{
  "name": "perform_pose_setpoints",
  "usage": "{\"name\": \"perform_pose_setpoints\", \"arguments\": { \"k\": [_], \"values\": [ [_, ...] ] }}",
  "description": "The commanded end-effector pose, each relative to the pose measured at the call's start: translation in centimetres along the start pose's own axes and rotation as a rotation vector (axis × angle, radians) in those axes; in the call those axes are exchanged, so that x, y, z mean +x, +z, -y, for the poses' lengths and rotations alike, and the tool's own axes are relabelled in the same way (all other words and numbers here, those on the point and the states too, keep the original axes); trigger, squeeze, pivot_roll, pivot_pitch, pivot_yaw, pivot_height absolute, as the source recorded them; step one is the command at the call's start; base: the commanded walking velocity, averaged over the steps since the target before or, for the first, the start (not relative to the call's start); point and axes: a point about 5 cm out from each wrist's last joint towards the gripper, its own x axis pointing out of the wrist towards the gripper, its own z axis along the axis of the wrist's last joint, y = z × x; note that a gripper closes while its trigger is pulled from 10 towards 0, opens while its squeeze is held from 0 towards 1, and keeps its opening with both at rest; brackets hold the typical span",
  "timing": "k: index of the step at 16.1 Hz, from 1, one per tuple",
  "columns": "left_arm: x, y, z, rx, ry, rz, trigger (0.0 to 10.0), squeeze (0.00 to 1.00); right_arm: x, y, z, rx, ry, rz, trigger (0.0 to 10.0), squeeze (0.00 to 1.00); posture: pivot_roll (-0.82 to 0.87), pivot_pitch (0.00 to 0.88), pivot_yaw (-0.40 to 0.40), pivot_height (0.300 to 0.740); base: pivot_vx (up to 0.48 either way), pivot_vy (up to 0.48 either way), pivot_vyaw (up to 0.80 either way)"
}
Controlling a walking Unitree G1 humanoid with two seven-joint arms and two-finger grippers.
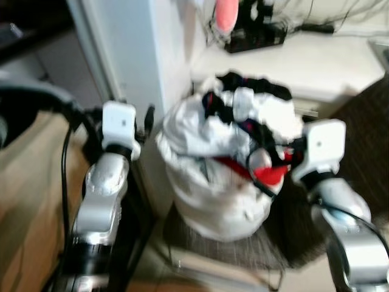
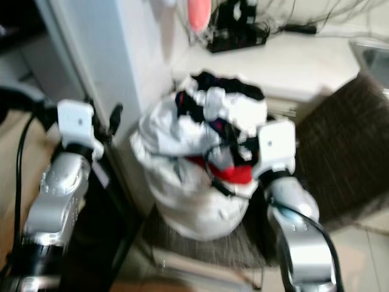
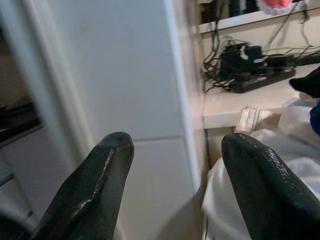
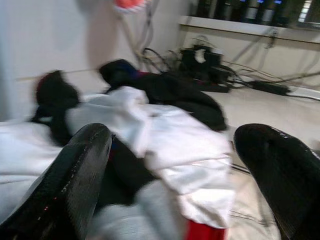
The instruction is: Clothes washing
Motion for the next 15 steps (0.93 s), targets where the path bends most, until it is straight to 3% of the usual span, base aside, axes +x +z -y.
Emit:
{"name": "perform_pose_setpoints", "arguments": {
  "k": [1,3,10,12,15],
  "values": [
    [0.2,0.4,1.1,-0.003,-0.05,0.009,10.0,0.0,-0.4,0.2,0.6,-0.014,-0.028,0.01,10.0,0.0,-0.13,0.0,0.071,0.74,0.0,0.0,0.0],
    [0.7,0.8,1.9,-0.015,-0.073,0.021,10.0,0.0,-0.8,0.2,1.1,-0.028,-0.075,0.011,10.0,0.0,-0.14,0.0,0.09,0.74,0.0,0.0,0.0],
    [1.1,1.3,2.2,-0.015,-0.085,0.031,10.0,0.0,-0.9,1.1,1.9,0.004,-0.138,0.04,10.0,0.0,-0.15,0.0,0.093,0.74,0.0,0.48,0.0],
    [1.1,1.6,2.2,0.058,-0.05,0.042,10.0,0.0,-0.8,1.1,1.9,-0.089,-0.121,0.025,10.0,0.0,-0.14,0.0,0.088,0.74,0.0,-0.24,0.8],
    [1.0,1.7,2.9,0.047,-0.066,0.045,10.0,0.0,-0.7,0.9,2.3,-0.07,-0.137,0.016,10.0,0.0,-0.14,0.0,0.087,0.74,0.0,-0.48,0.8]
  ]
}}
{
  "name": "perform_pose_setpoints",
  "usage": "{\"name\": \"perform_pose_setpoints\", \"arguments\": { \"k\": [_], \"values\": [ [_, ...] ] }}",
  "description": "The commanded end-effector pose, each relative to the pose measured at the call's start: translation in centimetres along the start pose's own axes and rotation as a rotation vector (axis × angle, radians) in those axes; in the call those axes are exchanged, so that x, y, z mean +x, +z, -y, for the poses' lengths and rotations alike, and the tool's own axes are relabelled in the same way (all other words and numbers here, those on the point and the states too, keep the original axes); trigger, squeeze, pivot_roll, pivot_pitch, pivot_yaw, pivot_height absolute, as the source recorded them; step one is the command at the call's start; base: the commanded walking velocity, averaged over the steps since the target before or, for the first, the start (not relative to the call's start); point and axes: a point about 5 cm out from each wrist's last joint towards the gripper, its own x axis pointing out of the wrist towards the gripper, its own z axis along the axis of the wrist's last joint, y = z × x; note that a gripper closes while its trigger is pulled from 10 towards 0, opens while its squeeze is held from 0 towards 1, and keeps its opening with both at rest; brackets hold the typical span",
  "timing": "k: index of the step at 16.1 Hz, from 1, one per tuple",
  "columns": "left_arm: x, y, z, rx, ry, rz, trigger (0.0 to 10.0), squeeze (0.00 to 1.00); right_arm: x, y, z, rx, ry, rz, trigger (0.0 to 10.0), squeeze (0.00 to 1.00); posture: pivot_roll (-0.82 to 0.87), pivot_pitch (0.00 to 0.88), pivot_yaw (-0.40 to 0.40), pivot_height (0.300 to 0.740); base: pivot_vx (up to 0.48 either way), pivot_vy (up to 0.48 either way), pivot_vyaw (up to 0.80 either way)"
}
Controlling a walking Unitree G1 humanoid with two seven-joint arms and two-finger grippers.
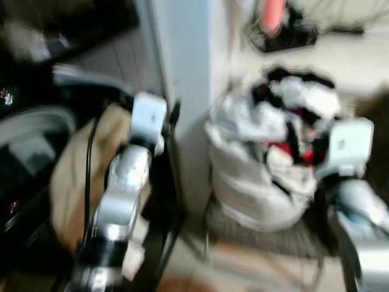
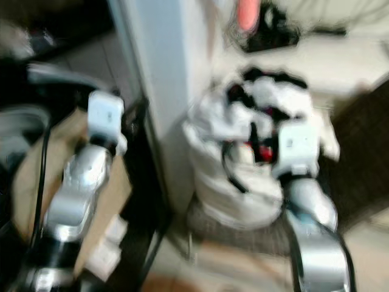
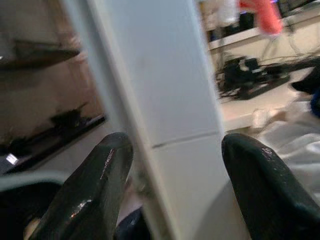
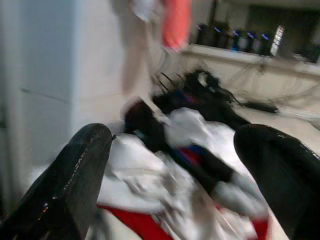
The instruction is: Clothes washing
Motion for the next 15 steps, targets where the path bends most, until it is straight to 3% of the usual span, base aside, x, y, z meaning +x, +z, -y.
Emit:
{"name": "perform_pose_setpoints", "arguments": {
  "k": [1,4,6,11,15],
  "values": [
    [0.14,0.38,0.1,-0.02,0.01,-0.002,10.0,0.0,0.13,0.1,0.57,0.03,-0.018,0.001,10.0,0.0,-0.13,0.0,0.086,0.74,0.0,0.0,0.0],
    [0.05,0.47,0.08,-0.032,0.007,-0.001,10.0,0.0,0.06,0.02,0.61,0.039,-0.01,-0.006,10.0,0.0,-0.13,0.0,0.082,0.74,0.0,0.0,0.0],
    [0.01,0.54,-0.19,-0.009,0.014,0.003,10.0,0.0,0.03,-0.1,0.5,-0.011,0.02,-0.019,10.0,0.0,-0.13,0.0,0.082,0.74,0.0,0.0,0.0],
    [-0.05,0.71,-0.35,-0.028,0.011,0.009,10.0,0.0,-0.09,-0.36,0.31,-0.008,0.032,-0.028,10.0,0.0,-0.13,0.0,0.085,0.74,0.288,0.0,0.8],
    [-0.13,0.59,0.02,-0.033,-0.013,0.007,10.0,0.0,-0.3,-0.51,0.55,0.005,-0.003,-0.035,10.0,0.0,-0.14,0.0,0.091,0.74,0.325,0.0,0.0]
  ]
}}
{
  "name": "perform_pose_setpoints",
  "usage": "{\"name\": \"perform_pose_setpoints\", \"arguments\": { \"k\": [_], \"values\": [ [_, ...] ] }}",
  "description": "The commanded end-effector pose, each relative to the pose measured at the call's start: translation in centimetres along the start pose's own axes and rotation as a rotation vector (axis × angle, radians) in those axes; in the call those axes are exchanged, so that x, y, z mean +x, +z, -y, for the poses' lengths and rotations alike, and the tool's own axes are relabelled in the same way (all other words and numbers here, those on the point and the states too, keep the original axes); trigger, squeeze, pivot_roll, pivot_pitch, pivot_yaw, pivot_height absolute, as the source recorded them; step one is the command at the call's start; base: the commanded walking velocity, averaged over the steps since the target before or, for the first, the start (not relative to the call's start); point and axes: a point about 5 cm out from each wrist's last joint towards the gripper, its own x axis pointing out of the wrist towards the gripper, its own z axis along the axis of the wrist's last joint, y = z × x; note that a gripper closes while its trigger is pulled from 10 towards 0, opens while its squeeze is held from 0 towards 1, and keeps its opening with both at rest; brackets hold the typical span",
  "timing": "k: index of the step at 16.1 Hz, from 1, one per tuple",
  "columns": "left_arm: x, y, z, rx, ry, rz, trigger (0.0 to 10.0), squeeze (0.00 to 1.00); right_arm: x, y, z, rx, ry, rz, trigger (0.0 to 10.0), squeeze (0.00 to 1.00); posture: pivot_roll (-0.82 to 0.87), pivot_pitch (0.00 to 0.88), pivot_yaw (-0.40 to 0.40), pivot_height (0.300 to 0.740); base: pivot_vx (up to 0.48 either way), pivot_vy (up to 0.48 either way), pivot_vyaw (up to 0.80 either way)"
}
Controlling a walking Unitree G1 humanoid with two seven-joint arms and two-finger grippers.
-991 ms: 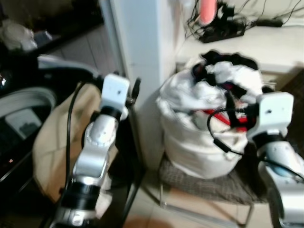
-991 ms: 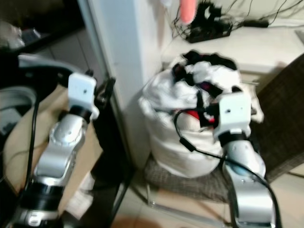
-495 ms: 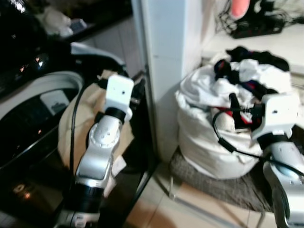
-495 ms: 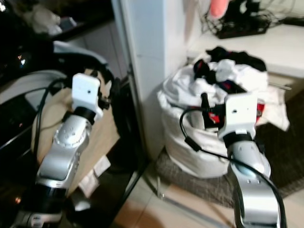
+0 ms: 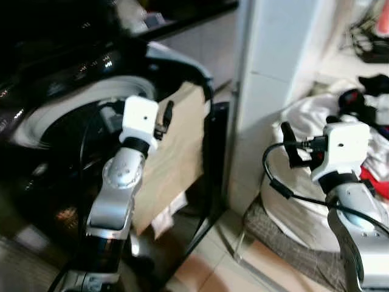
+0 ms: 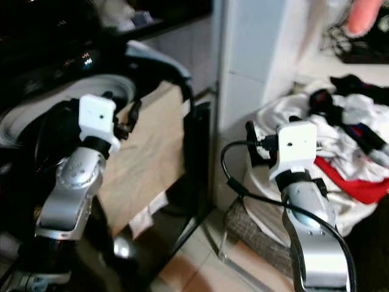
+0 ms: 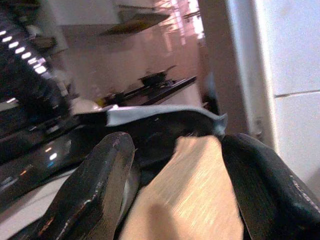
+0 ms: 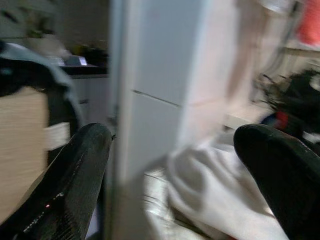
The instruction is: Clothes washing
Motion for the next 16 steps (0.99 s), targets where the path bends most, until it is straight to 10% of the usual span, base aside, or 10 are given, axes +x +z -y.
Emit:
{"name": "perform_pose_setpoints", "arguments": {
  "k": [1,16],
  "values": [
    [0.1,0.4,0.8,-0.014,-0.035,0.015,10.0,0.0,-0.4,0.0,0.4,-0.011,-0.034,-0.008,10.0,0.0,-0.14,0.0,0.095,0.74,0.334,0.0,0.0],
    [-0.1,-0.5,0.9,-0.068,0.022,-0.069,10.0,0.0,0.0,0.3,1.4,-0.014,-0.099,-0.028,10.0,0.0,-0.13,0.0,0.058,0.74,0.085,-0.16,0.11]
  ]
}}
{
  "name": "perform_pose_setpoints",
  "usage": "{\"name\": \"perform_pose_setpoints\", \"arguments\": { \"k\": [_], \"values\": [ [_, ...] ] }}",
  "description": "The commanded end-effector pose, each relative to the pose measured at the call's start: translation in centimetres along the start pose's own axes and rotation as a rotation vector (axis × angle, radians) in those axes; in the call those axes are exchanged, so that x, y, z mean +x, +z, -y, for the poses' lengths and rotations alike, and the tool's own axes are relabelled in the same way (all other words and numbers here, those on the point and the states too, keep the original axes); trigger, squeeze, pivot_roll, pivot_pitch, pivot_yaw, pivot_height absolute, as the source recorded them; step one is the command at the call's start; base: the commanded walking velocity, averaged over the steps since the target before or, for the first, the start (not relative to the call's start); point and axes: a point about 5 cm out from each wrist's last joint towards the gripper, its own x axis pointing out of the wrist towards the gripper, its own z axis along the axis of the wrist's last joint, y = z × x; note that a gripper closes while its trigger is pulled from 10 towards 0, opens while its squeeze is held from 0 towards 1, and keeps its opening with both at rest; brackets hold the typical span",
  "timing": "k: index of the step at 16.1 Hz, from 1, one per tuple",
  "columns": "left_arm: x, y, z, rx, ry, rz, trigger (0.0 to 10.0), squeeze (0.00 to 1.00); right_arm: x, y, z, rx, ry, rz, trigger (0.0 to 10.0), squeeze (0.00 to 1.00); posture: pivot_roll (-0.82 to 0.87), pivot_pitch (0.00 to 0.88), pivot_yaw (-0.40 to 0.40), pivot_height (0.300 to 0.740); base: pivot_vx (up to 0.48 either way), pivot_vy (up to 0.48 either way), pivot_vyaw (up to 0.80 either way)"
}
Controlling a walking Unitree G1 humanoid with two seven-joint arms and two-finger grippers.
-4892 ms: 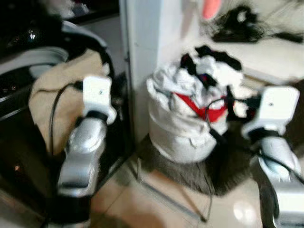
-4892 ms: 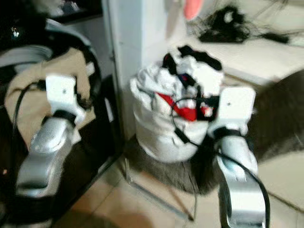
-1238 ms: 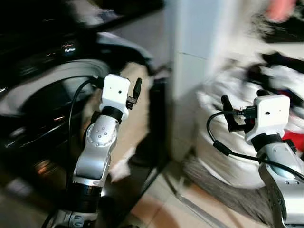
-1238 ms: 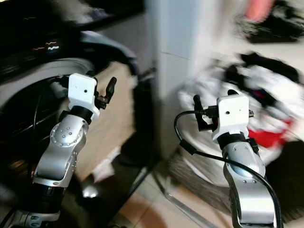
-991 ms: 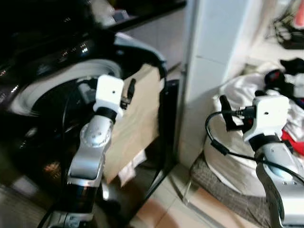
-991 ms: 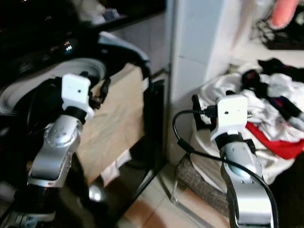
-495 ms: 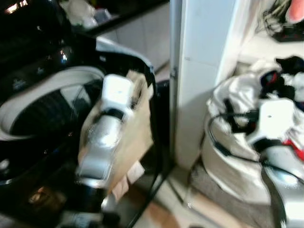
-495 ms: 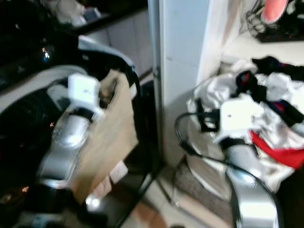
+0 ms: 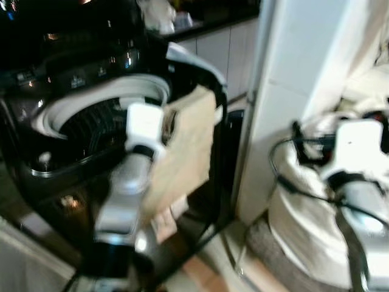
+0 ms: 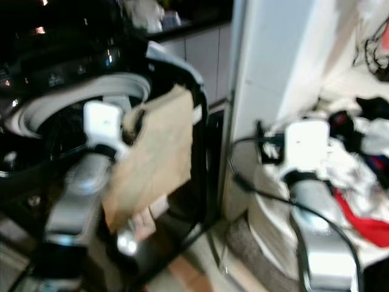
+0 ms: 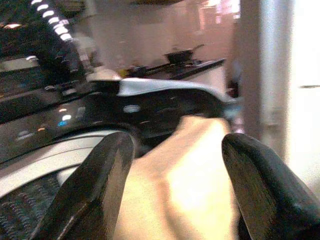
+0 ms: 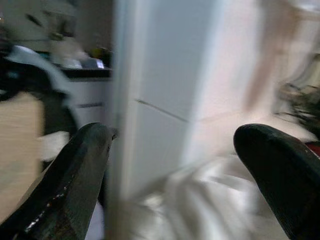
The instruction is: Clothes washing
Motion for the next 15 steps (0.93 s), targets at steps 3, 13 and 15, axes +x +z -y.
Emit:
{"name": "perform_pose_setpoints", "arguments": {
  "k": [3,13,15],
  "values": [
    [0.2,0.6,-1.1,0.025,0.016,0.021,10.0,0.0,0.2,-0.4,-0.2,0.001,-0.066,-0.055,10.0,0.0,-0.13,0.0,0.056,0.74,0.0,0.0,0.0],
    [0.6,0.7,0.3,0.059,-0.029,0.04,10.0,0.0,-1.1,0.1,-0.3,0.033,-0.089,-0.055,10.0,0.0,-0.18,0.0,0.071,0.74,0.0,0.144,-0.56],
    [0.4,0.5,0.5,0.033,-0.019,0.034,10.0,0.0,-1.0,0.0,-0.2,0.012,-0.083,-0.072,10.0,0.0,-0.18,0.0,0.053,0.74,0.0,-0.48,0.0]
  ]
}}
